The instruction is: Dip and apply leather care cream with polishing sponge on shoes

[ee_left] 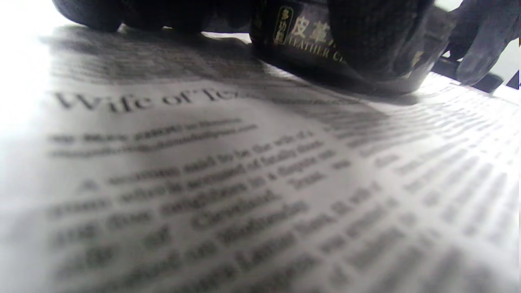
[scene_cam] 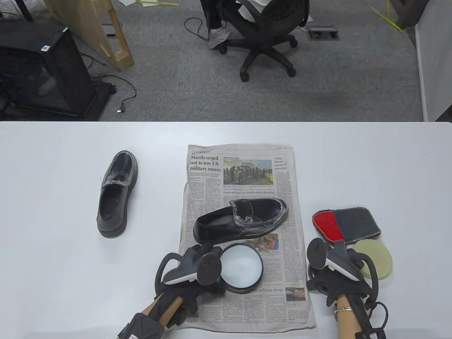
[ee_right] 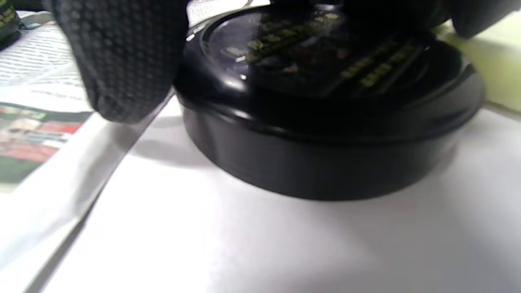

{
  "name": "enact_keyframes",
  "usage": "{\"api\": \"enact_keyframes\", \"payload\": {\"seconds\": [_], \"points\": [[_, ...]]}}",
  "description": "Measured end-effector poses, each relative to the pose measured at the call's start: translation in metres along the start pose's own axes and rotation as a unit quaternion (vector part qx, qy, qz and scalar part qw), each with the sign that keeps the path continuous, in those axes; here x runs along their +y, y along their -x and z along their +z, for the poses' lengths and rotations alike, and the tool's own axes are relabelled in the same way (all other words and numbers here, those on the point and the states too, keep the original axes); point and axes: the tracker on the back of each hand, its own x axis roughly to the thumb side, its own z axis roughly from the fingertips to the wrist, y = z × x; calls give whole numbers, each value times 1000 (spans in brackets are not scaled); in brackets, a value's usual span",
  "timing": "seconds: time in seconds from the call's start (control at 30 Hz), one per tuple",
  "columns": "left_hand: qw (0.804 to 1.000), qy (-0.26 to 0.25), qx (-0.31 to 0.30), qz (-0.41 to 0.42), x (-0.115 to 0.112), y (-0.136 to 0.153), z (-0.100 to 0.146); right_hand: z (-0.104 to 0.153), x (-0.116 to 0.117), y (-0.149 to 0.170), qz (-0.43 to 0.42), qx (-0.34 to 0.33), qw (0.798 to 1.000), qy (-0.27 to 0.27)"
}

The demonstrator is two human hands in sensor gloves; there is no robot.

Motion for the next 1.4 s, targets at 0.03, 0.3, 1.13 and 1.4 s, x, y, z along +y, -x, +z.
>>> {"api": "enact_keyframes", "payload": {"seconds": [0.03,0.3,1.13,1.4], "points": [[1000,0,-3,7,2,1,1,1,-2,1,-6,0,1000,5],[998,-51,-23,25,17,-5,10,22,-33,62,-96,152,970,166],[998,-34,-34,48,8,-12,-9,20,-25,99,-112,218,954,175],[998,-38,-32,48,8,-11,-9,56,-55,-60,-42,-180,937,296]]}}
